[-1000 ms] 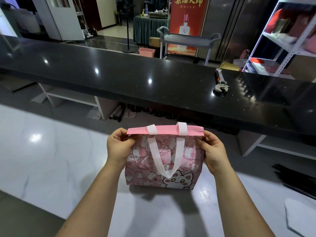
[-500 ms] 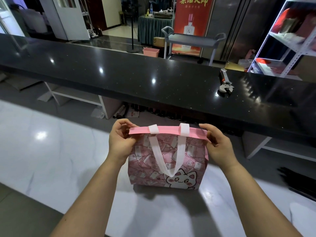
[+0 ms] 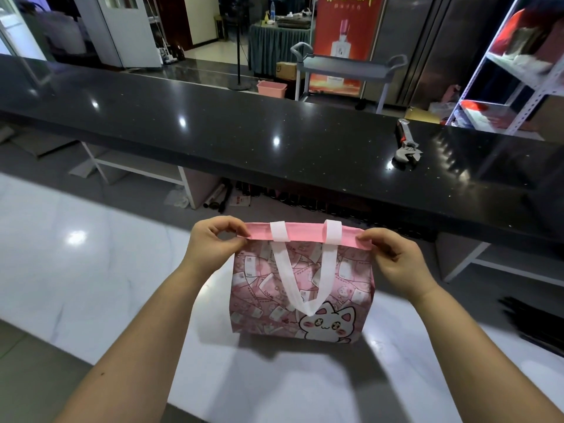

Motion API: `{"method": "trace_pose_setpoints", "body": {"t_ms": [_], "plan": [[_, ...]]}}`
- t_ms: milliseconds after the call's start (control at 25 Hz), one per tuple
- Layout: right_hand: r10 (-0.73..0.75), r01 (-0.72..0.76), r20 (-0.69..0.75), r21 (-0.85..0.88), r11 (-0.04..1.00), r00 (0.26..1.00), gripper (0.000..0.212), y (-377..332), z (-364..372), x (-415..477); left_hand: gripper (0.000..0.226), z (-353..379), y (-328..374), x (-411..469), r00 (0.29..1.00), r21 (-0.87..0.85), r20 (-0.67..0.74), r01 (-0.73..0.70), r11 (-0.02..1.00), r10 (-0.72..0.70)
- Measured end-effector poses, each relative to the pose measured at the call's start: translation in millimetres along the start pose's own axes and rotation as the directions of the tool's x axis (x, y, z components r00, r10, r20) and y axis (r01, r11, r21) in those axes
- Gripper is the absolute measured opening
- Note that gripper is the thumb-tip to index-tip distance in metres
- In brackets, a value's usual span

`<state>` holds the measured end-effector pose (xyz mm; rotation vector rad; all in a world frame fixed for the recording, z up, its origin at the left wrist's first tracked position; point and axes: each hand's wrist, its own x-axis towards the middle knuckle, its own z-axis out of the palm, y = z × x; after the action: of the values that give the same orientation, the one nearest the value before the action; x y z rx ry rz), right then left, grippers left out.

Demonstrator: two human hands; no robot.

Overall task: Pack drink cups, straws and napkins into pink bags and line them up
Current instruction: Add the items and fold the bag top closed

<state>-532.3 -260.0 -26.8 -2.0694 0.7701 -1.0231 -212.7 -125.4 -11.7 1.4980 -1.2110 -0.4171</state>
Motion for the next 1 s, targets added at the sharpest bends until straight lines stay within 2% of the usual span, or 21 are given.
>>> {"method": "trace_pose_setpoints", "body": {"t_ms": [160, 240, 320, 440, 520, 640, 720, 840, 920, 1000], "plan": [[0.104, -0.111, 0.059, 0.146, 0.983, 0.993, 0.039, -5.9, -2.0, -5.6, 0.024, -6.9, 4.7, -4.6, 0.985, 0.109, 0.056, -0.168, 0.980, 0.162], [0.136, -0.128, -0.038, 0.167, 0.978, 0.990, 0.022, -13.9, 7.7, -7.3, 0.013, -3.7, 6.0, -8.7, 0.982, 0.122, 0.027, -0.191, 0.974, 0.189], [0.157, -0.131, -0.163, 0.161, 0.978, 0.974, 0.017, -20.3, 19.9, -7.5, 0.016, 5.5, 5.8, -13.0, 0.986, 0.148, -0.033, -0.159, 0.976, 0.166], [0.231, -0.180, -0.223, 0.229, 0.957, 0.947, 0.032, -23.4, 24.5, -4.4, 0.028, 15.7, 5.1, -13.4, 0.996, 0.037, -0.091, -0.020, 0.999, 0.023], [0.310, -0.268, -0.168, 0.232, 0.935, 0.936, 0.039, -23.5, 18.8, -0.3, 0.039, 13.5, 3.0, -9.4, 0.998, 0.021, -0.054, 0.015, 1.000, -0.014], [0.290, -0.285, -0.128, 0.052, 0.957, 0.948, 0.036, -23.0, 10.2, 5.4, 0.029, 8.8, 5.0, 1.1, 1.000, 0.174, 0.001, -0.018, 0.985, 0.019], [0.247, -0.255, -0.093, -0.084, 0.963, 0.964, 0.034, -28.2, 7.9, 7.1, 0.025, 7.8, 8.9, 2.9, 0.999, 0.221, 0.009, -0.032, 0.975, 0.030], [0.151, -0.120, 0.066, -0.335, 0.934, 0.986, 0.035, -40.9, 4.7, 14.5, 0.016, 8.9, 15.6, 2.8, 0.989, 0.324, 0.096, -0.139, 0.936, 0.114], [0.109, -0.027, 0.197, -0.379, 0.925, 0.974, 0.045, -52.8, 4.1, 23.5, 0.015, 11.4, 24.4, 5.2, 0.974, 0.368, 0.160, -0.208, 0.906, 0.159], [0.151, -0.042, 0.287, -0.351, 0.935, 0.946, 0.059, -63.1, 3.9, 30.9, 0.015, 14.8, 31.4, 10.5, 0.960, 0.420, 0.200, -0.264, 0.868, 0.195]]}}
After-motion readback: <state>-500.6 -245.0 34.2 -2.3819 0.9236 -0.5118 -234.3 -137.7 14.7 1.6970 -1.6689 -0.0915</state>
